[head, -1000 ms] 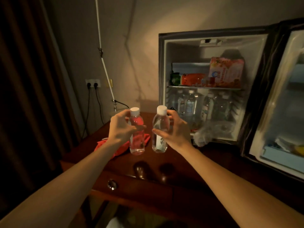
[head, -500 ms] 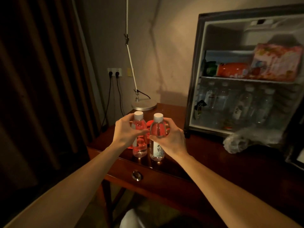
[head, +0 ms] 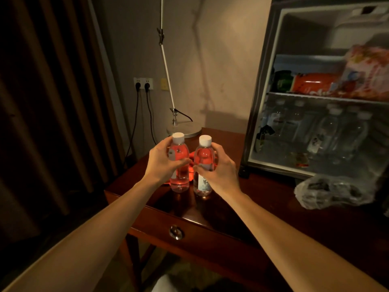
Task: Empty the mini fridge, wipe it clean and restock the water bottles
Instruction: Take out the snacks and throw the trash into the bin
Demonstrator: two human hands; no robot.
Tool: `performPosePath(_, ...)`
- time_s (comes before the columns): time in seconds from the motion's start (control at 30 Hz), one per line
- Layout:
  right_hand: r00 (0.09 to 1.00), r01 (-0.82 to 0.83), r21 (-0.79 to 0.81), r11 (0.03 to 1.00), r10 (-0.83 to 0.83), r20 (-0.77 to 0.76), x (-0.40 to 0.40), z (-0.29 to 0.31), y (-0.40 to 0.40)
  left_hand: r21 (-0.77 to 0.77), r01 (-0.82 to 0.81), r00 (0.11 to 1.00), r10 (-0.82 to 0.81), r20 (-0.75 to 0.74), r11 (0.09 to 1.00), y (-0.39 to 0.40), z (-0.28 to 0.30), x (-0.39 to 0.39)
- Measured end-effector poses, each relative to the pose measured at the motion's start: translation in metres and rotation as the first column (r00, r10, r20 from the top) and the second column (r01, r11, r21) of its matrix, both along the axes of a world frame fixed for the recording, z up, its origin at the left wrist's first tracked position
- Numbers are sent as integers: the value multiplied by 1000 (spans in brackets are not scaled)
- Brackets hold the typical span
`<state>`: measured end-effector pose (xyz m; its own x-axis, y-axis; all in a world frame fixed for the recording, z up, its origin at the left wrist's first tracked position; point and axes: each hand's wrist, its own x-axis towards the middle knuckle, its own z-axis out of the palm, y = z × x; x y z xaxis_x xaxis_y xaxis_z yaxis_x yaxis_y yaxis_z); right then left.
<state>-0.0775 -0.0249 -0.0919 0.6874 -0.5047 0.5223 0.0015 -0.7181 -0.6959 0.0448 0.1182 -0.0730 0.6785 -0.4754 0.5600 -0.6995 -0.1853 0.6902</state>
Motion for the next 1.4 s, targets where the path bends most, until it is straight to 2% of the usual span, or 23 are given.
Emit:
performPosePath(0.1, 1000, -7, 23, 1000, 7, -25, -3, -1, 1, 6, 21, 999, -21, -39, 1000, 5, 1, -5)
performPosePath(0.2, 998, -13, 57, 998, 16, -54, -9, -2, 2, 79, 30, 995, -23, -92, 996, 15, -6, -12)
performPosePath(0.37, 989, 19, 76, 997, -8, -145, -29, -1, -2, 235, -213, 967, 238, -85, 948, 30, -17, -26)
performPosePath(0.43, 979, 68, 41, 997, -59, -194, -41, 0, -8, 277, -247, 958, 276, -71, 928, 32, -14, -36)
performPosePath(0.53, 959, 137, -8, 991, -134, -250, -67, 2, -19, 354, -163, 984, 177, -7, 921, 24, -11, -61)
performPosePath(0.73, 888, 200, -117, 973, -231, -398, -133, 7, -59, 404, 4, 998, -32, 62, 915, -32, -1, -118)
performPosePath(0.97, 817, 238, -218, 946, -317, -481, -204, 10, -121, 525, 80, 966, -195, 167, 847, -115, 4, -174)
performPosePath(1.13, 796, 311, -248, 918, -394, -460, -230, 2, -161, 575, 84, 955, -230, 187, 814, -165, 0, -194)
performPosePath(1.27, 703, 325, -299, 897, -440, -558, -237, -5, -188, 577, 106, 952, -251, 177, 810, -201, -5, -194)
performPosePath(1.4, 612, 268, -441, 857, -505, -609, -234, -9, -213, 592, 97, 919, -300, 255, 800, -239, -8, -183)
